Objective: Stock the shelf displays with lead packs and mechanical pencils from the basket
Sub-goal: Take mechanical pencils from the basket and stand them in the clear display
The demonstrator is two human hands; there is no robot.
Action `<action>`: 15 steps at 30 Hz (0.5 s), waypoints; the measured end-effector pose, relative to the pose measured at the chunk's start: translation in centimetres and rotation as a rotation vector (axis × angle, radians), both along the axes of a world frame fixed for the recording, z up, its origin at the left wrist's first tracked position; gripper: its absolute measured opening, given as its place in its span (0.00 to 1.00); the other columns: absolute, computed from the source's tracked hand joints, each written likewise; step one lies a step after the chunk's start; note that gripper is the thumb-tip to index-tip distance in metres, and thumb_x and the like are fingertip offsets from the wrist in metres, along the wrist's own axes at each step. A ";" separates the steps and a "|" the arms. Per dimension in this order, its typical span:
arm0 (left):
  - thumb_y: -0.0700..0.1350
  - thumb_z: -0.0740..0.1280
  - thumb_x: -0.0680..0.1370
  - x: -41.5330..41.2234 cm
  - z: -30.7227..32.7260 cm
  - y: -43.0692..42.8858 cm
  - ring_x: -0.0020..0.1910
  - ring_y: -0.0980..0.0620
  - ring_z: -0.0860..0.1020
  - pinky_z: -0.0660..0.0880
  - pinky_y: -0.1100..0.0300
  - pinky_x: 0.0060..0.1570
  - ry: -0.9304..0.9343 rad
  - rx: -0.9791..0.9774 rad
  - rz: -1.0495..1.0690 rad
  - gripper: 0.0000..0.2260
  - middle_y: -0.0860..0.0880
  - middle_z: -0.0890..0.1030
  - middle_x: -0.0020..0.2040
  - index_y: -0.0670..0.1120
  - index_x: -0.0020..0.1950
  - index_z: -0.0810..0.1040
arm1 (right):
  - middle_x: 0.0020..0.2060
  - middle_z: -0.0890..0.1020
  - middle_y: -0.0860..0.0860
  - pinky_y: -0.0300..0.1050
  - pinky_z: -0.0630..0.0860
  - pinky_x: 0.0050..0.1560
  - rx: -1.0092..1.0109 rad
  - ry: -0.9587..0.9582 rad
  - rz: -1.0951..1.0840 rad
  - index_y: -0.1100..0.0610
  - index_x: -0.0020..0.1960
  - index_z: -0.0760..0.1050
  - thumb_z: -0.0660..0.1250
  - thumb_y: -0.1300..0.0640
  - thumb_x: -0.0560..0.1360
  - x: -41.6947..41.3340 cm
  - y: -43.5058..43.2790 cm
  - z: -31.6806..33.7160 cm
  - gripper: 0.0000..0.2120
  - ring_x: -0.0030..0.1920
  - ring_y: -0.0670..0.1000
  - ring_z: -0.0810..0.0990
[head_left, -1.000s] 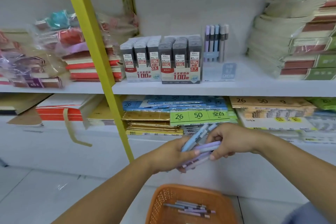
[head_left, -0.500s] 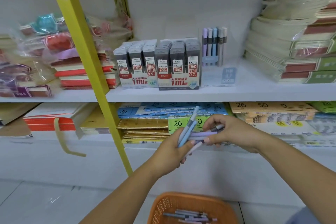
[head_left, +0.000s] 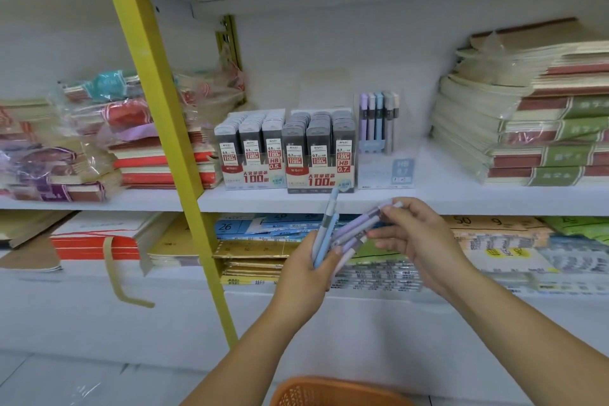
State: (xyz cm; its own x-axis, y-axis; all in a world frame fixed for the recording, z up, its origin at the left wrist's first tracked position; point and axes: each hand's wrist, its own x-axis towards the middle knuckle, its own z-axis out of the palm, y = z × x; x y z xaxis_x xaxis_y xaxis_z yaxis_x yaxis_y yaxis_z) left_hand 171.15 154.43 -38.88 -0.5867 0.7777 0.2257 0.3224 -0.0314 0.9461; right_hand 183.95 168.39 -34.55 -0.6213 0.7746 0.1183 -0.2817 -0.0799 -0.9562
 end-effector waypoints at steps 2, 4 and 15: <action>0.49 0.65 0.82 0.2 0.8 0.2 0.27 0.62 0.71 0.70 0.67 0.29 0.018 0.008 0.002 0.04 0.52 0.76 0.37 0.58 0.55 0.76 | 0.41 0.85 0.58 0.42 0.80 0.32 0.056 -0.032 -0.022 0.58 0.50 0.78 0.69 0.58 0.76 0.0 0.1 1.1 0.04 0.38 0.58 0.85; 0.50 0.65 0.82 0.3 1.6 0.4 0.27 0.61 0.71 0.70 0.67 0.28 -0.004 0.022 -0.004 0.04 0.53 0.76 0.35 0.59 0.55 0.77 | 0.40 0.85 0.56 0.41 0.79 0.31 0.116 -0.038 -0.044 0.56 0.49 0.79 0.69 0.58 0.76 0.2 0.4 2.2 0.03 0.38 0.55 0.85; 0.53 0.65 0.81 -0.5 7.4 2.2 0.26 0.61 0.71 0.69 0.65 0.26 -0.024 0.164 0.081 0.03 0.56 0.76 0.33 0.59 0.53 0.78 | 0.41 0.85 0.48 0.38 0.75 0.29 0.463 0.114 -0.326 0.51 0.47 0.74 0.63 0.57 0.80 0.5 5.5 13.0 0.04 0.36 0.47 0.80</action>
State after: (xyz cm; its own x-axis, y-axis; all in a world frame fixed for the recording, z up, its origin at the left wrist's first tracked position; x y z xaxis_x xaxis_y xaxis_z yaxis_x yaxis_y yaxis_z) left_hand 170.66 156.67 -31.49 -0.6530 0.6815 0.3305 0.3075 -0.1603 0.9379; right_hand 184.49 173.93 -21.52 -0.3228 0.7756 0.5424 -0.3248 0.4475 -0.8332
